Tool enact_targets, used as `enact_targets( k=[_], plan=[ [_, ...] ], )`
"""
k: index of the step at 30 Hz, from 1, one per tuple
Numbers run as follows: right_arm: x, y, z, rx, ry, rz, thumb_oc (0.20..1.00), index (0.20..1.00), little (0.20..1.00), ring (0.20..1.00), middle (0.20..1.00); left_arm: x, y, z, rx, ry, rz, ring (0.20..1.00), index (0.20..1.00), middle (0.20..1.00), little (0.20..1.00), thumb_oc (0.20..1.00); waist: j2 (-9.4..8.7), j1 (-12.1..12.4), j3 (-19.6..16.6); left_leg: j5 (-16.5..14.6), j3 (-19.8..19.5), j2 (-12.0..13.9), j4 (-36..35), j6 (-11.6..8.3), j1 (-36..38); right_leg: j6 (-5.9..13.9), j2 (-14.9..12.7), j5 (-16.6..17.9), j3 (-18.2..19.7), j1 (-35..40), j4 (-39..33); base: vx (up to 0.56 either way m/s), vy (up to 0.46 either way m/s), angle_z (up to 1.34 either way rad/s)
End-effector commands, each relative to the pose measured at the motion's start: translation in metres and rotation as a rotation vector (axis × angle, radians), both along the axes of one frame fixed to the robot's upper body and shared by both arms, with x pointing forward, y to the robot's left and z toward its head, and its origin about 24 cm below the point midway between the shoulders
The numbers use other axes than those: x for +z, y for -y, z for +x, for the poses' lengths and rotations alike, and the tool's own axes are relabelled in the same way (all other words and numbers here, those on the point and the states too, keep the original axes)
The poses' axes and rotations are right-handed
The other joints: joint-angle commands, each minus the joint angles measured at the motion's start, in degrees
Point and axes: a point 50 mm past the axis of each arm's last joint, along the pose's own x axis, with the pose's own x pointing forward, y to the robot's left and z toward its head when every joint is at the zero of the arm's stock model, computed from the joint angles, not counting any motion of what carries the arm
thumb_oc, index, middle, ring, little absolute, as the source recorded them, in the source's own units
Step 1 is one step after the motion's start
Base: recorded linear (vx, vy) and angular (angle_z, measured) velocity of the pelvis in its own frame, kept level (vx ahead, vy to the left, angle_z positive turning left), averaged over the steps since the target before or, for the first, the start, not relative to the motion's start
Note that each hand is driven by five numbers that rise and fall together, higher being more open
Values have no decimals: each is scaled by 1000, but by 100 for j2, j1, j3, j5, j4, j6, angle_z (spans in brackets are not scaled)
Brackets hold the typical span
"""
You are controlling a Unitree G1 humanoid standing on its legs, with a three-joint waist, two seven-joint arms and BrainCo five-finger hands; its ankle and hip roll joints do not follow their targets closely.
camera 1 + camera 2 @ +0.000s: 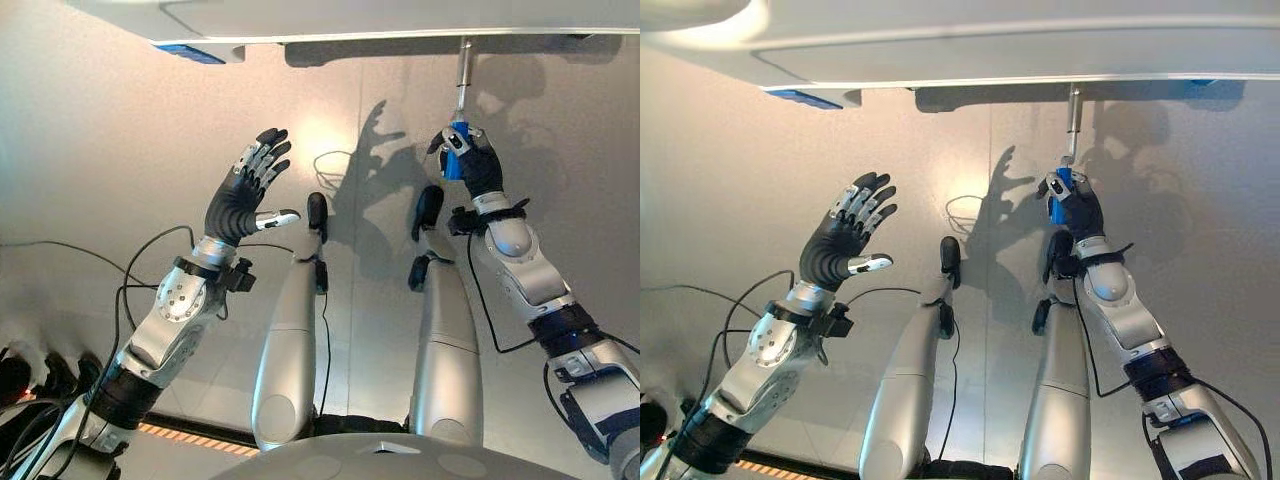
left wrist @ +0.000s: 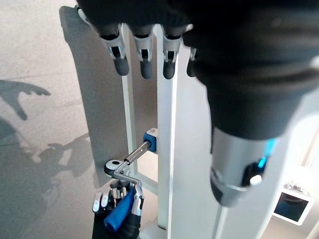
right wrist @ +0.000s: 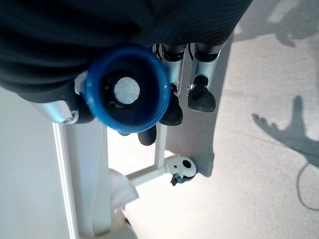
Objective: Raise the hospital bed
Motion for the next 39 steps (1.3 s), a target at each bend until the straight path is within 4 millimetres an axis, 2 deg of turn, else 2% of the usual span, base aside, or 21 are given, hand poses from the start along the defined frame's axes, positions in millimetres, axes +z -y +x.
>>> enact_targets(
  k=[1,6,9,12,15,16,17,18,19,21,22,26,28,30,31,33,35,36,38,39],
  plan=[
    [78,-6,-40,116,504,165,200,200,200,200,200,18,-5,-21,-51,87,-27,1000,1000,1000,1000,1000,-326,-222,-100,358,2,-119,-404,183,237,537,-87,23,136,487,-139,-8,-40,-4],
    [66,34,-39,-105,478,211,200,200,200,200,200,18,-10,-24,-45,86,-23,1000,1000,1000,1000,1000,-409,-329,-100,385,3,-49,-517,127,482,519,-22,7,157,697,-236,-7,-68,-5],
    [52,68,-31,-295,387,107,200,200,200,200,200,20,-13,-25,-44,91,-27,1000,1000,1000,1000,1000,-470,-347,-100,408,-15,-12,-568,101,558,503,21,-3,165,751,-257,-3,-62,0],
    [31,113,-14,-509,211,35,200,200,200,200,200,20,-13,-27,-57,79,-35,1000,1000,1000,1000,1000,-467,-292,-100,418,-44,8,-556,69,538,484,26,-16,141,752,-237,-4,-58,3],
    [22,144,-6,-644,82,-48,200,200,200,200,200,18,-10,-29,-77,63,-31,1000,1000,1000,1000,1000,-462,-250,-100,431,-54,26,-563,39,512,473,38,-15,139,722,-218,0,-21,-1],
    [25,152,-3,-670,58,-57,200,200,200,200,200,17,-9,-29,-84,55,-33,1000,1000,1000,1000,1000,-457,-229,-100,432,-65,29,-559,30,491,465,44,-19,128,695,-199,0,0,0],
    [19,169,0,-738,-26,-91,200,200,200,200,200,16,-6,-28,-90,48,-31,1000,1000,1000,1000,1000,-429,-182,-100,454,-72,28,-575,16,464,456,60,-35,121,666,-178,0,0,0],
    [20,169,1,-736,-24,-92,200,200,200,200,200,16,-6,-28,-88,49,-32,1000,1000,1000,1000,1000,-424,-193,-100,454,-73,28,-575,15,458,456,60,-35,120,660,-178,0,0,0],
    [19,182,3,-789,-83,-90,200,200,200,200,200,14,-4,-28,-97,40,-29,1000,1000,1000,1000,1000,-406,-151,-100,461,-85,30,-583,10,433,447,63,-44,104,640,-149,0,0,0],
    [19,189,4,-815,-123,-100,200,200,200,200,200,13,-3,-28,-100,35,-30,1000,1000,1000,1000,1000,-388,-130,-100,459,-90,31,-588,7,419,445,59,-49,88,622,-143,0,0,0],
    [16,198,7,-861,-211,-114,200,200,200,200,200,12,1,-26,-120,27,-27,1000,1000,1000,1000,1000,-354,-51,-100,456,-127,19,-573,8,393,435,69,-70,75,606,-119,0,0,0],
    [17,204,11,-904,-320,-210,200,200,200,200,200,14,6,-24,-135,37,-39,1000,1000,1000,1000,1000,-287,26,-100,445,-173,-5,-525,14,295,426,51,-103,28,560,-79,0,0,0],
    [6,203,13,-918,-446,-305,200,200,200,200,200,17,11,-21,-144,54,-56,1000,1000,1000,1000,1000,-206,164,-100,423,-251,-47,-445,44,159,418,24,-149,-32,475,32,11,-26,6],
    [2,203,13,-921,-478,-327,200,200,200,200,200,19,13,-20,-149,58,-64,1000,1000,1000,1000,1000,-152,220,-100,403,-290,-72,-392,57,84,413,8,-185,-64,425,104,11,-26,7],
    [-12,197,15,-891,-573,-414,200,200,200,200,200,21,15,-18,-152,69,-78,1000,1000,1000,1000,1000,-69,345,-100,376,-361,-121,-302,81,-32,421,-35,-221,-108,355,221,9,-9,9],
    [-15,193,18,-881,-596,-446,200,200,200,200,200,22,15,-17,-144,73,-85,1000,1000,1000,1000,1000,-25,405,-100,342,-409,-151,-240,106,-103,425,-50,-259,-121,273,329,21,12,14],
    [-25,180,24,-833,-637,-487,200,200,200,200,200,26,17,-15,-138,96,-86,1000,1000,1000,1000,1000,21,539,-100,284,-541,-230,-67,164,-295,420,-62,-300,-116,120,488,28,9,20],
    [-36,166,30,-773,-682,-533,200,200,200,200,200,29,18,-15,-127,115,-89,1000,1000,1000,1000,1000,71,623,-100,195,-658,-323,138,231,-549,416,-129,-356,-145,-52,668,24,-17,18],
    [-37,161,33,-759,-693,-542,200,200,200,200,200,30,19,-15,-130,118,-90,1000,1000,1000,1000,1000,125,655,-100,170,-701,-373,254,245,-680,415,-196,-397,-186,-128,791,21,16,21],
    [-43,150,38,-718,-719,-580,200,200,200,200,200,29,20,-15,-122,118,-87,1000,1000,1000,1000,1000,238,721,-100,132,-724,-471,358,274,-813,427,-295,-447,-190,-228,906,21,59,25]
  ],
)
